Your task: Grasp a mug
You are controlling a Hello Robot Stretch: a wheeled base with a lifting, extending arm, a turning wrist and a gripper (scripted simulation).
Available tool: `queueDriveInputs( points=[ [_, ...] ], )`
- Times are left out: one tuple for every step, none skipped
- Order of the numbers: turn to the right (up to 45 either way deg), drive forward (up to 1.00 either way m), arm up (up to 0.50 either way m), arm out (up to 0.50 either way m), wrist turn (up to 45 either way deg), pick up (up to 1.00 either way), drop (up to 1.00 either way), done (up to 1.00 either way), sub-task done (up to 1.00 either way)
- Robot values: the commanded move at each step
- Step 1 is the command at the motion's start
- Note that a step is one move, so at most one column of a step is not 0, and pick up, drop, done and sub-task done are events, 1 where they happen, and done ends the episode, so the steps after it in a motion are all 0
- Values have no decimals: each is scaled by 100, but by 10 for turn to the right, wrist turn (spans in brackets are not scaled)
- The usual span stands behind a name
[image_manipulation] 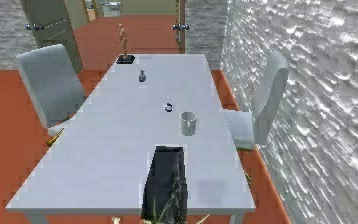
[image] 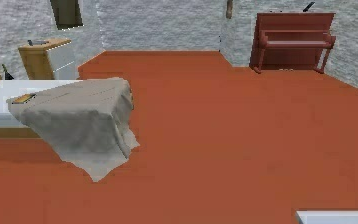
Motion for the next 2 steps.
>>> queueDriveInputs(
  points=[
    [0,0,50,0,0,0,0,0,0],
    [0,0,36,0,0,0,0,0,0]
  ],
)
